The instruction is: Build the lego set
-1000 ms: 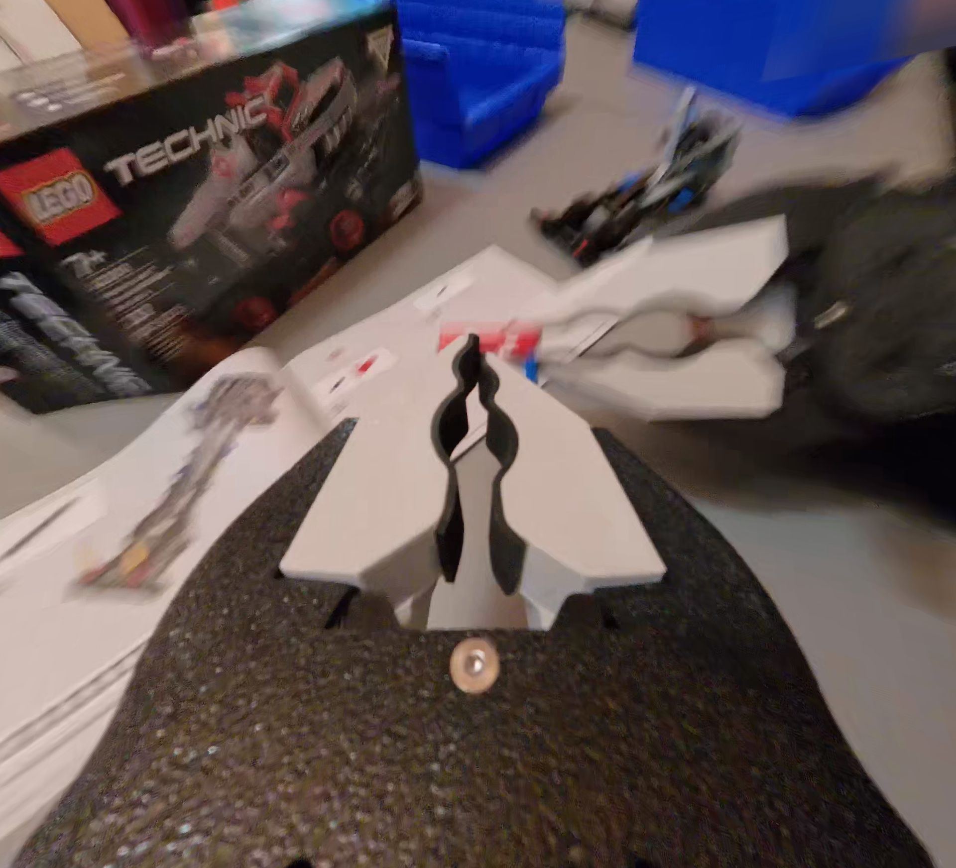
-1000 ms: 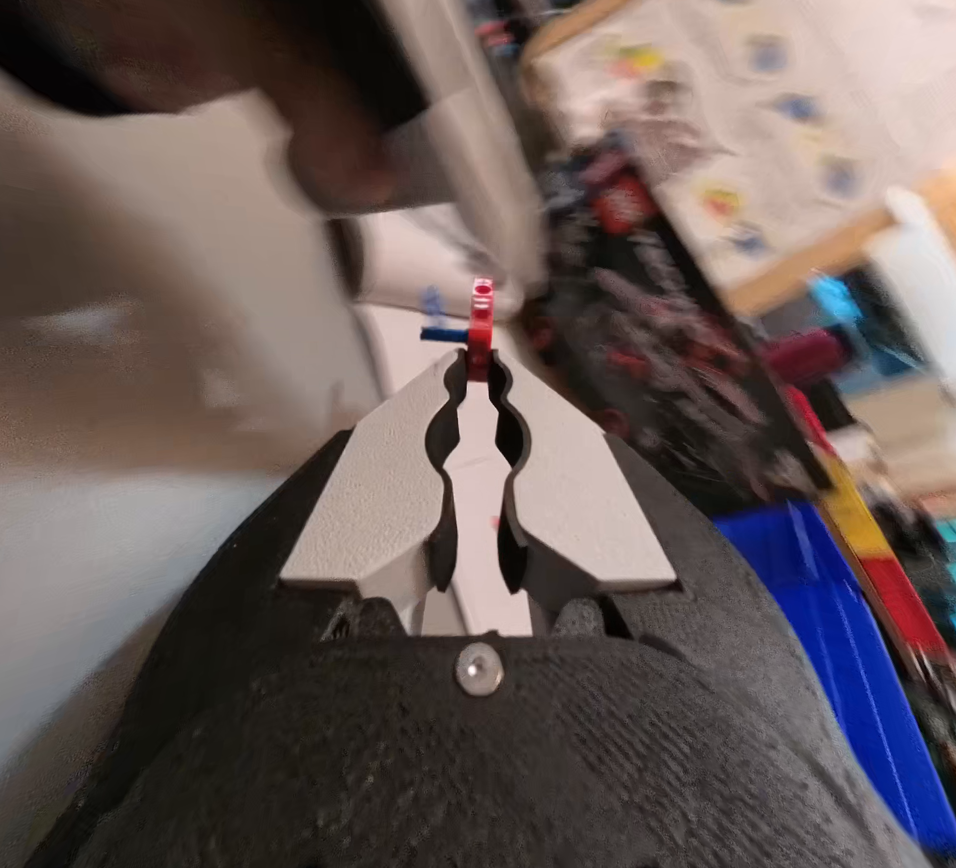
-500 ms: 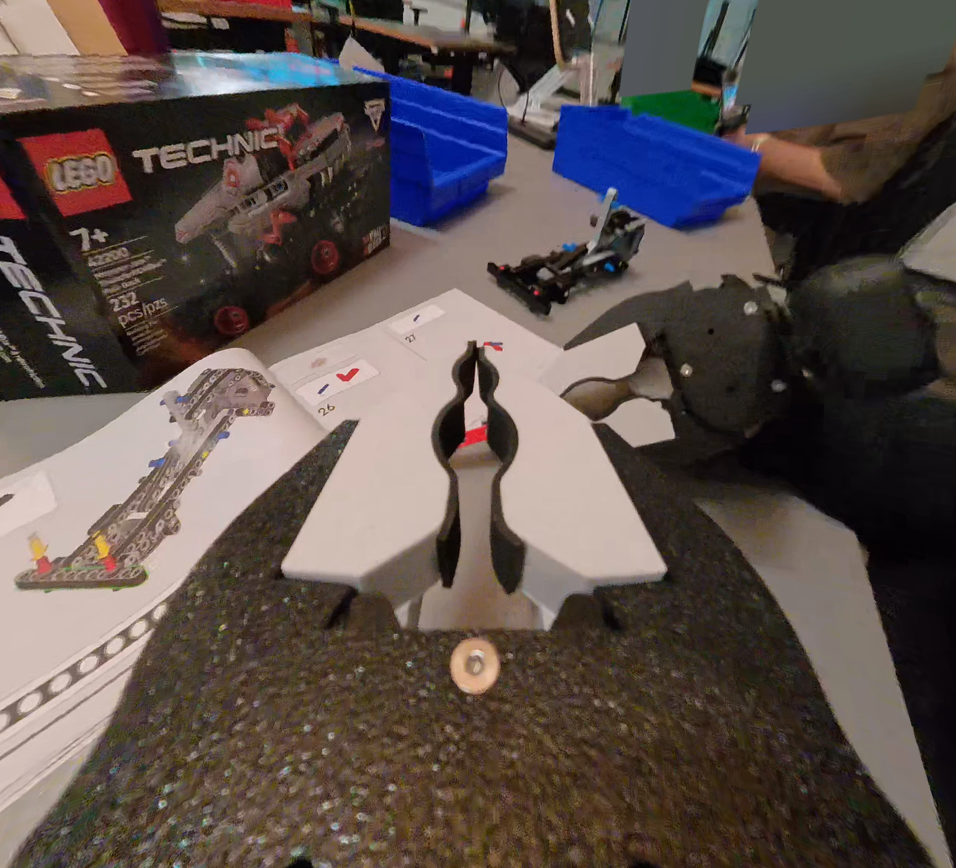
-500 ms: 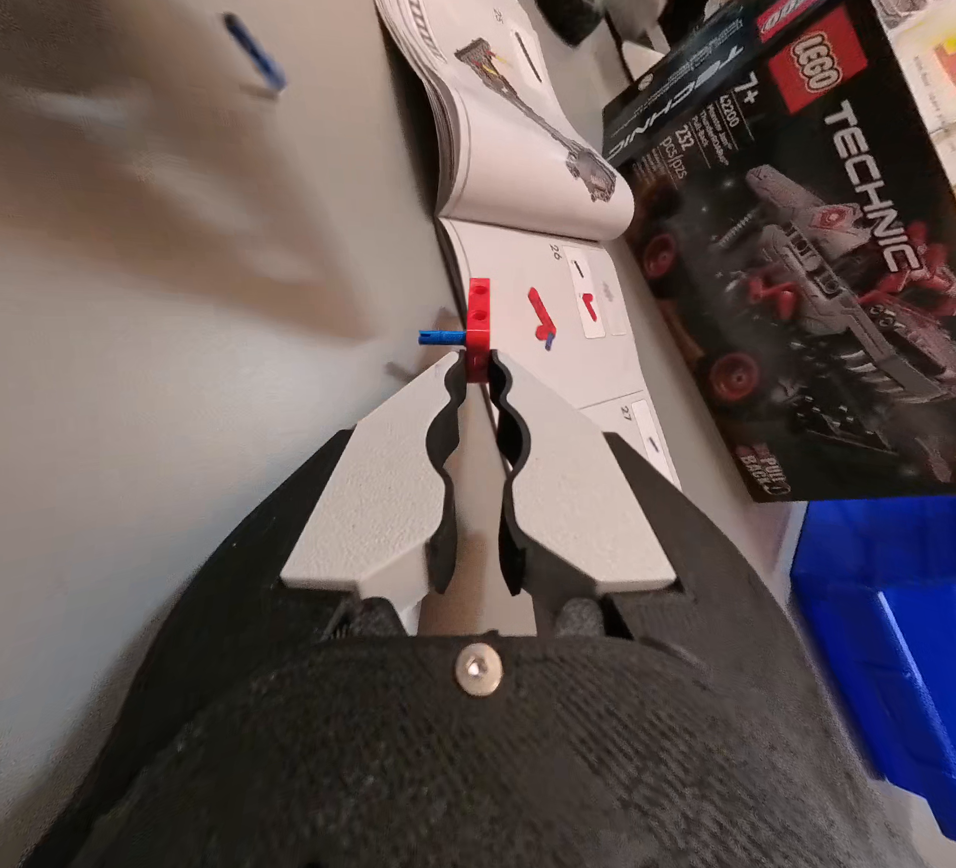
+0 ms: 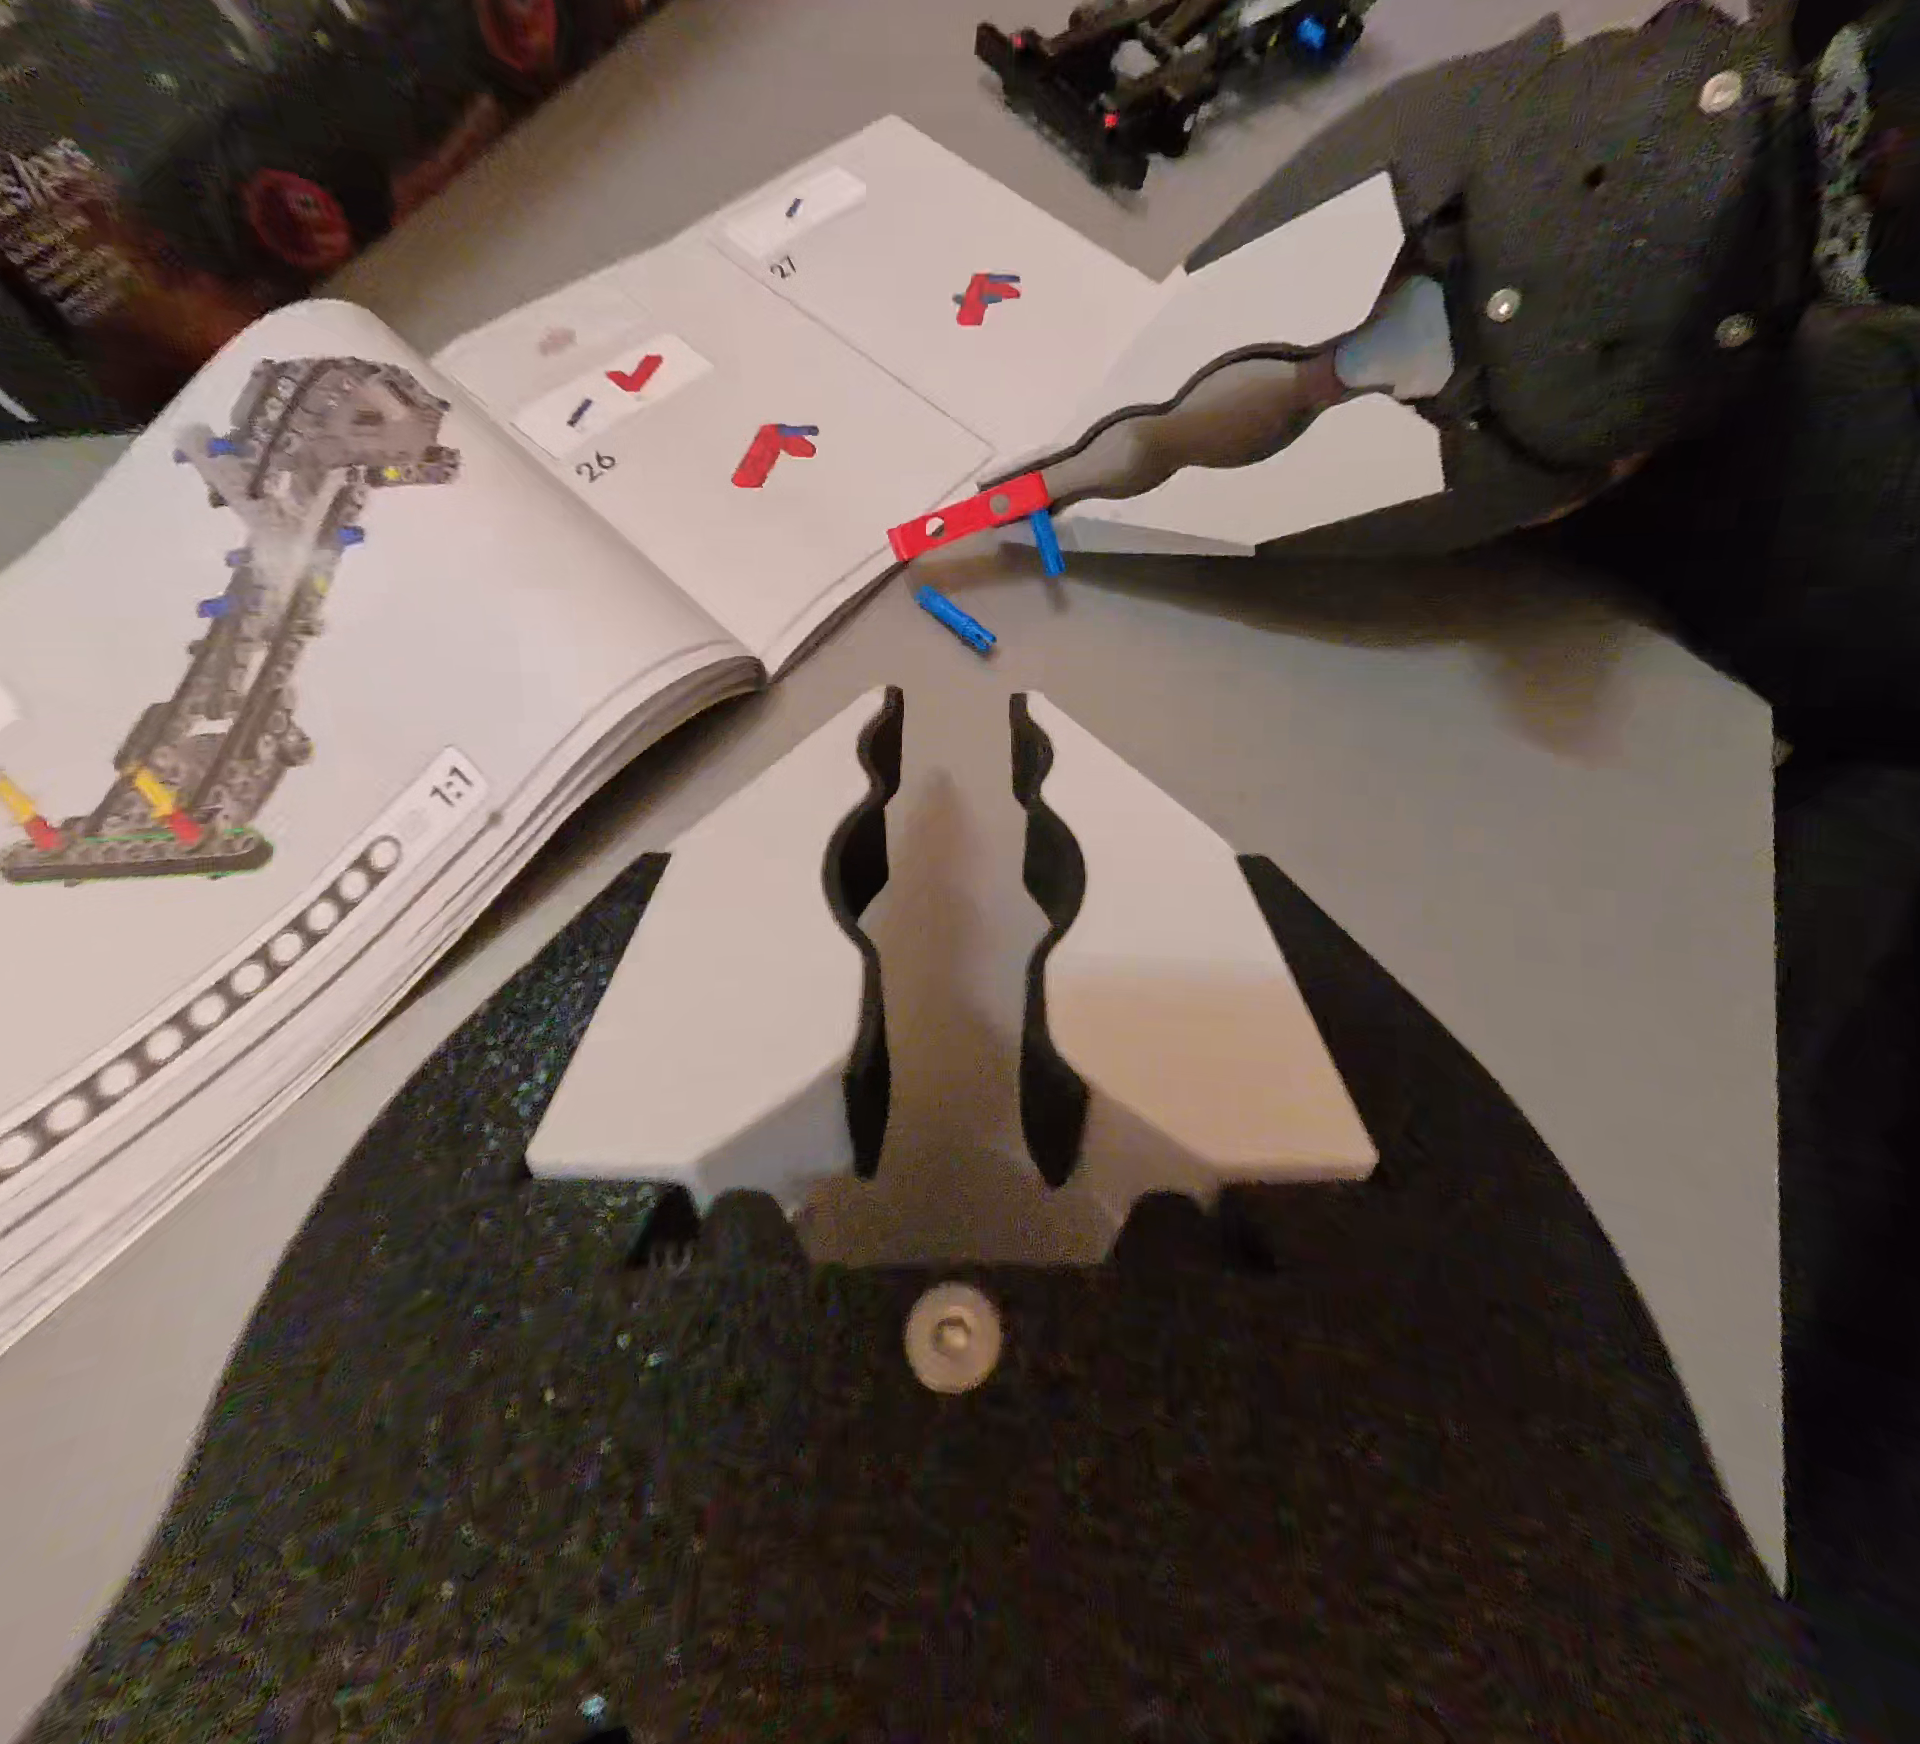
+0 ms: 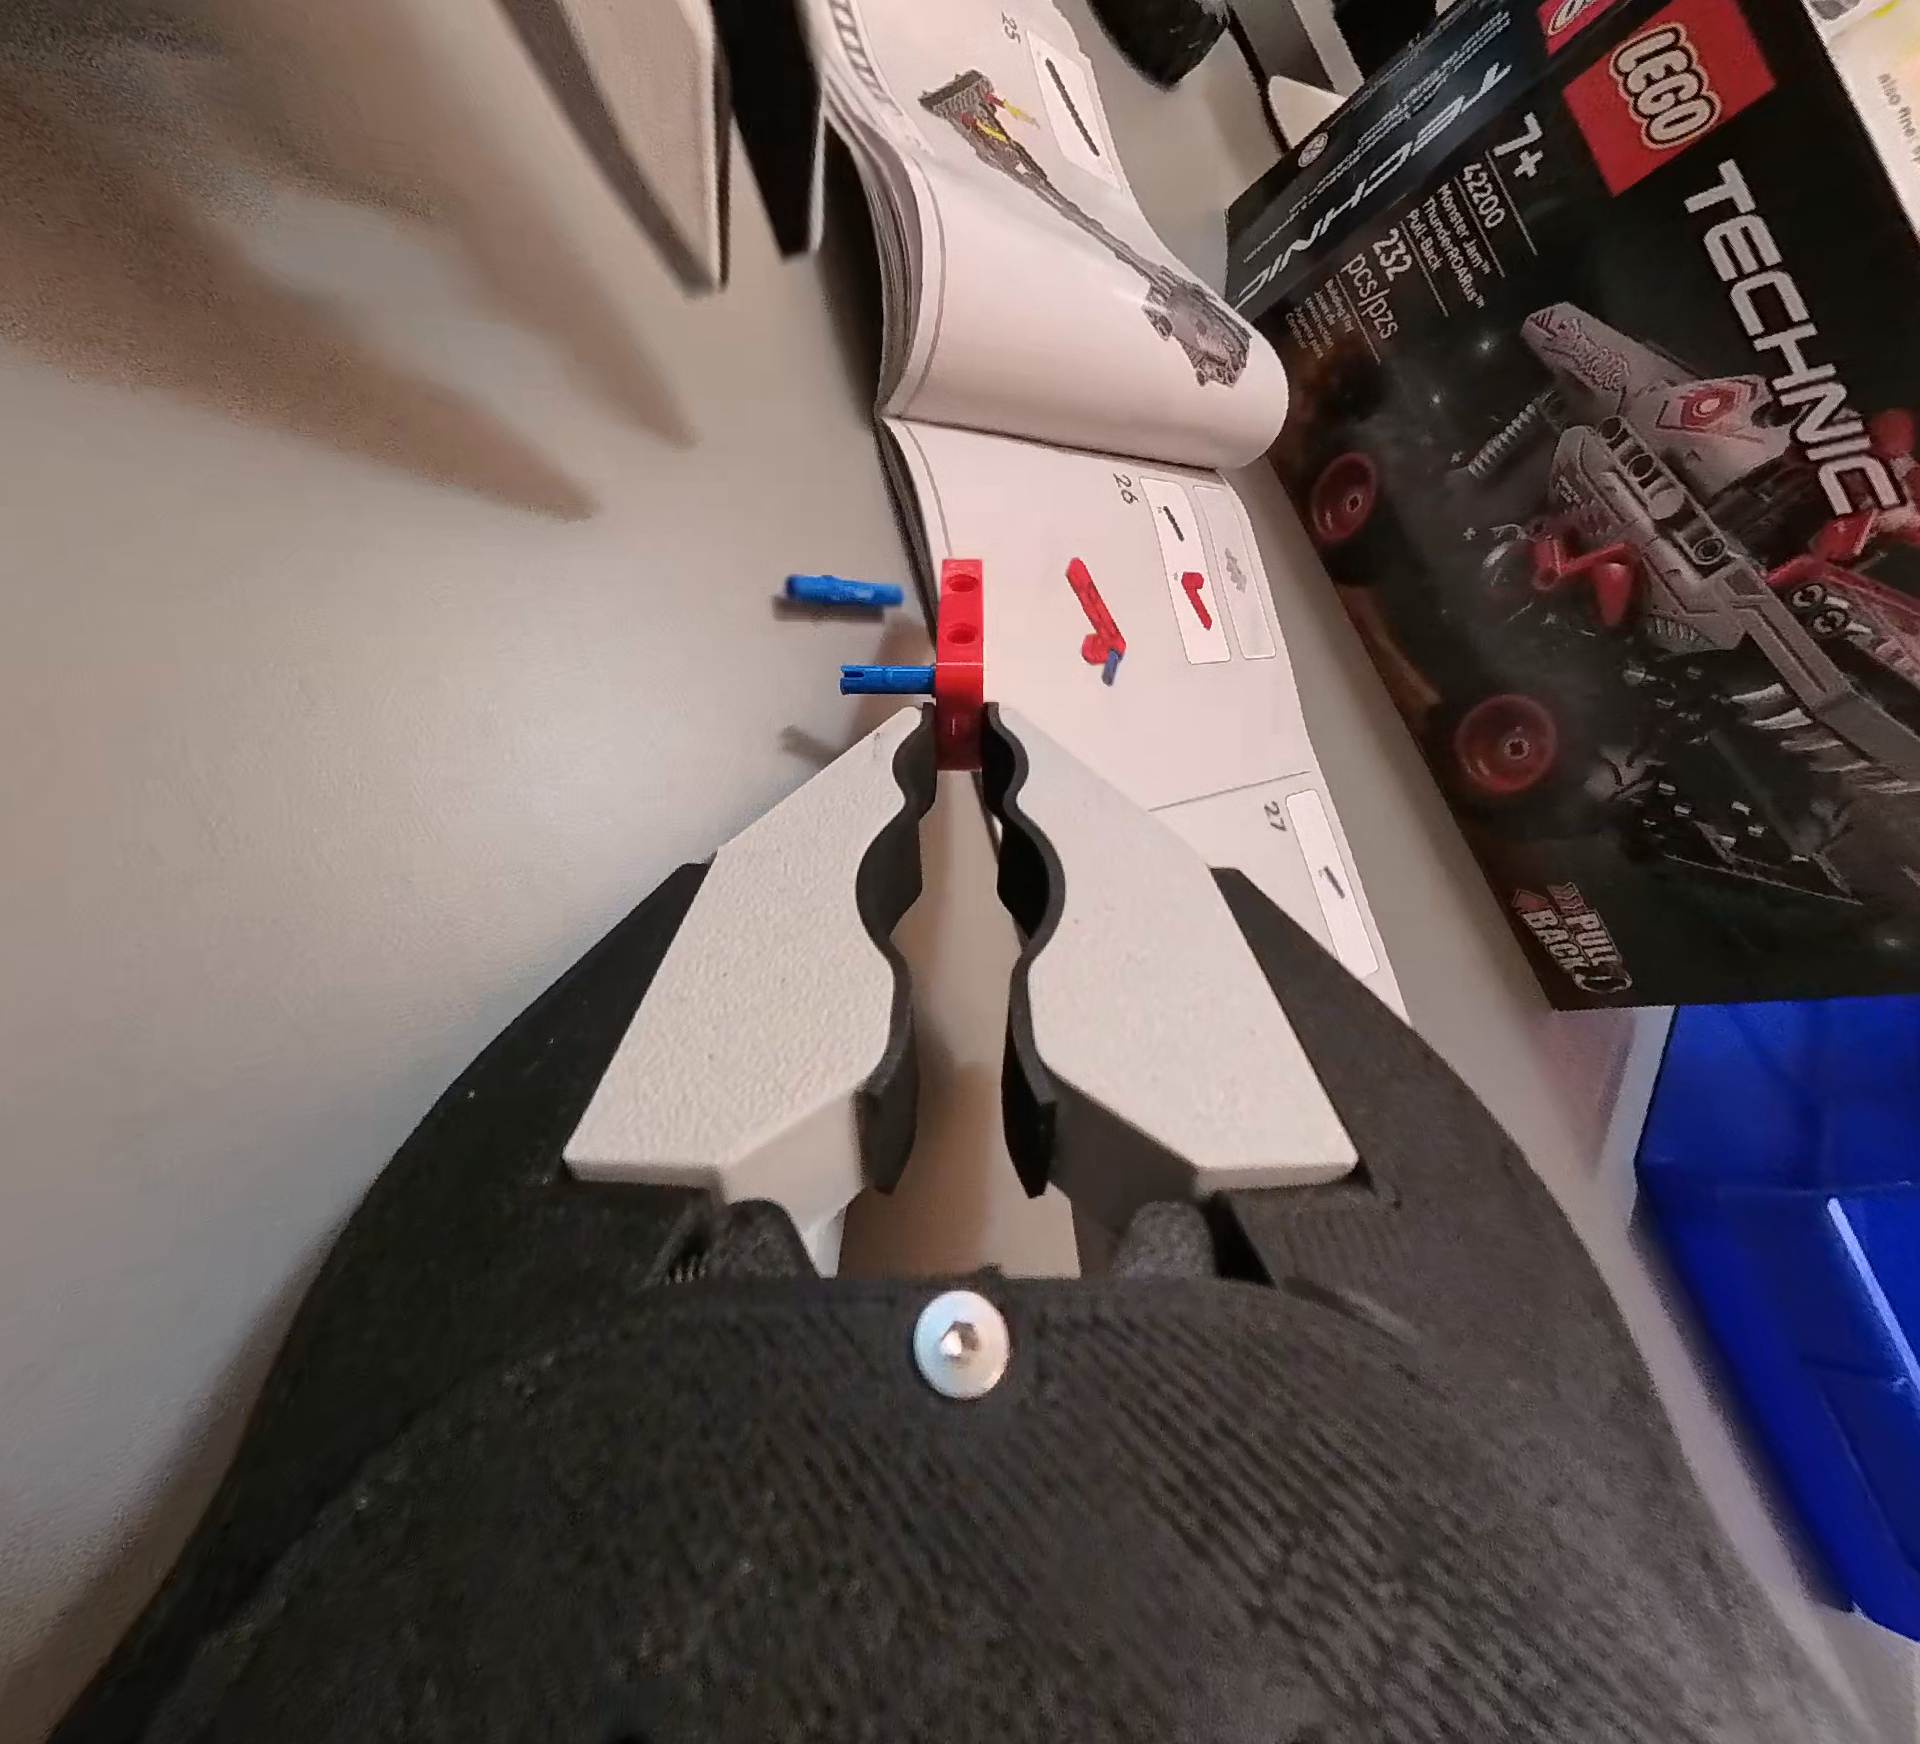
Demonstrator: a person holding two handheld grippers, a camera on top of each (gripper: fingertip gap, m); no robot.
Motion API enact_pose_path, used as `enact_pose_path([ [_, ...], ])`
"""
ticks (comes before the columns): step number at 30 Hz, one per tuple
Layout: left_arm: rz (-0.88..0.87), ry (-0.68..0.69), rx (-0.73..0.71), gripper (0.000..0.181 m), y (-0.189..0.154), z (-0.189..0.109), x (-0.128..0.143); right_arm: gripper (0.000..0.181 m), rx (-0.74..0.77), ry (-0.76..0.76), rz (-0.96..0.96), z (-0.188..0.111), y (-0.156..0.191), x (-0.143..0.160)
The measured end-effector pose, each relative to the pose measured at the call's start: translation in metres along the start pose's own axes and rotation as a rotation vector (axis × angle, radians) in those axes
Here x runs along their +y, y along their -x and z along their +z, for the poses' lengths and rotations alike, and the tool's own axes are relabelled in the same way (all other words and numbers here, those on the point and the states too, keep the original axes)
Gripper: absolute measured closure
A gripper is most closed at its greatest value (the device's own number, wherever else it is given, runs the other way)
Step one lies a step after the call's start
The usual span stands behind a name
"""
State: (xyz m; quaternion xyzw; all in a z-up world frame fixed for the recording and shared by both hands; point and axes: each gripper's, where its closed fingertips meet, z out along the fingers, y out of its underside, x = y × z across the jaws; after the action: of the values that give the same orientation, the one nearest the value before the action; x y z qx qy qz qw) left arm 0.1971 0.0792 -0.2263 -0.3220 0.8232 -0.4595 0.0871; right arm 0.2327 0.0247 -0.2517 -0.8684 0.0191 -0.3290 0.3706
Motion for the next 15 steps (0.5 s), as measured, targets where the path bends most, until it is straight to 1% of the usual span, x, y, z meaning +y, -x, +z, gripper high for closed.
enact_pose_path([
  [2, -0.017, 0.043, -0.005, 0.163, -0.005, 0.014, 0.004, 0.176, 0.007, 0.003, 0.012, -0.001, -0.004, 0.003],
  [5, -0.02, 0.058, -0.038, 0.159, -0.012, 0.03, 0.004, 0.177, 0.024, -0.013, 0.022, -0.003, -0.007, 0.001],
  [8, -0.017, 0.106, -0.155, 0.159, -0.003, 0.039, 0.011, 0.177, 0.02, -0.012, 0.012, -0.002, -0.006, 0.002],
  [11, -0.031, 0.137, -0.285, 0.159, 0.013, 0.039, 0.015, 0.177, 0.017, -0.022, 0.008, -0.003, -0.006, 0.0],
  [12, -0.028, 0.141, -0.306, 0.159, 0.015, 0.039, 0.016, 0.177, 0.016, -0.025, 0.011, -0.003, -0.006, -0.001],
  [14, -0.039, 0.129, -0.303, 0.168, 0.012, 0.041, 0.015, 0.176, -0.009, -0.029, 0.016, -0.003, -0.003, -0.001],
  [15, -0.047, 0.121, -0.296, 0.173, 0.011, 0.043, 0.014, 0.175, -0.054, -0.028, 0.026, -0.003, 0.002, -0.002],
])
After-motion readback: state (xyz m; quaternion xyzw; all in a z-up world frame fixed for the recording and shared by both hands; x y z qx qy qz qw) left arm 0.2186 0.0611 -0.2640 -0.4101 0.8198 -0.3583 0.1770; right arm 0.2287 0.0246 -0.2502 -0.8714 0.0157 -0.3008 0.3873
